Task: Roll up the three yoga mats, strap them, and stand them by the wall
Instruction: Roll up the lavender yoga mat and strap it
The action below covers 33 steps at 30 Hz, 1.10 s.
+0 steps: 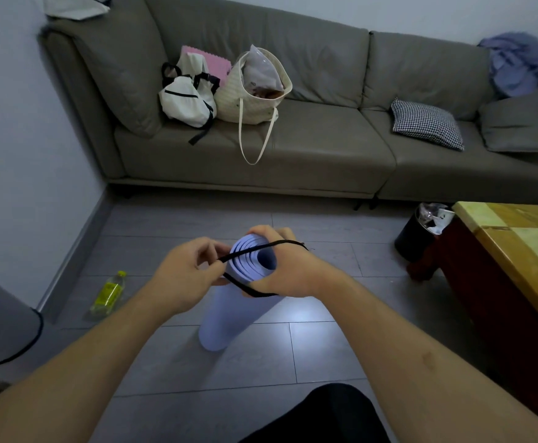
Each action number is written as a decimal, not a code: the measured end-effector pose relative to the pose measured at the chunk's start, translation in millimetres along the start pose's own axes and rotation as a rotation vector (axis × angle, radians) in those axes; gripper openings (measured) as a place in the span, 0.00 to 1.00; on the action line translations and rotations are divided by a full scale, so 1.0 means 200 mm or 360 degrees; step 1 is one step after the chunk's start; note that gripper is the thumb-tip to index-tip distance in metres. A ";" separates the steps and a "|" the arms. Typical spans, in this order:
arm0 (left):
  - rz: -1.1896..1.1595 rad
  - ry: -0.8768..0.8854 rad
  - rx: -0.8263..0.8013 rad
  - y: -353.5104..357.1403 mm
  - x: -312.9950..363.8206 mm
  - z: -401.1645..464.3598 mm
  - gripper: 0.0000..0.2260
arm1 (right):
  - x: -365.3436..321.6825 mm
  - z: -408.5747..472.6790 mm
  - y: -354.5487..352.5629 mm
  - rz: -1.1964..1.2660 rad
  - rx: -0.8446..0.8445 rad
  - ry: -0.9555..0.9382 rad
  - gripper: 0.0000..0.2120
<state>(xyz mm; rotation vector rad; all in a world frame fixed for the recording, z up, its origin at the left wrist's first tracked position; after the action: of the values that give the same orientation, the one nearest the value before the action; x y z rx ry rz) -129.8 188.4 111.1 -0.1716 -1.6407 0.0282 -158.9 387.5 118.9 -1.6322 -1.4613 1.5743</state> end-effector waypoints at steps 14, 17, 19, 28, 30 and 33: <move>0.1253 0.0272 -0.0074 -0.04 0.45 0.24 0.12 | -0.26 0.05 0.09 -0.0113 -0.0005 -0.0367 0.48; 0.1002 -0.0057 -0.0060 -0.13 0.31 0.26 0.10 | -0.23 0.01 0.10 -0.0039 0.0151 -0.0382 0.46; 0.0578 -0.0390 0.0002 -0.21 0.19 0.24 0.07 | -0.21 -0.02 0.08 -0.0029 0.0197 -0.0358 0.45; -0.0165 -0.1246 0.0079 -0.23 -0.21 0.11 0.07 | -0.26 -0.08 0.11 -0.0074 0.0273 -0.0454 0.43; -0.0268 -0.1231 -0.0039 -0.22 -0.27 0.07 0.09 | -0.22 -0.07 0.11 0.0004 0.0234 -0.0404 0.43; -0.0444 -0.1216 -0.0344 -0.18 -0.29 -0.01 0.17 | -0.18 -0.06 0.09 0.0060 0.0170 -0.0356 0.43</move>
<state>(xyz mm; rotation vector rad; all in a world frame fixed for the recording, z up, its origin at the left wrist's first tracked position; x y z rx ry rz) -127.6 144.3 57.4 -0.0973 -2.4184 -0.3349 -134.3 354.4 121.7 -1.4700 -1.4339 1.8730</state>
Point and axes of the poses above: each hand's wrist, its own z-axis towards the middle knuckle, its own y-axis out of the palm, x = y × z, the point moved 5 cm from there along z, towards the middle knuckle, and after that the axes turned 11 degrees about -z, right-handed, at the moved point
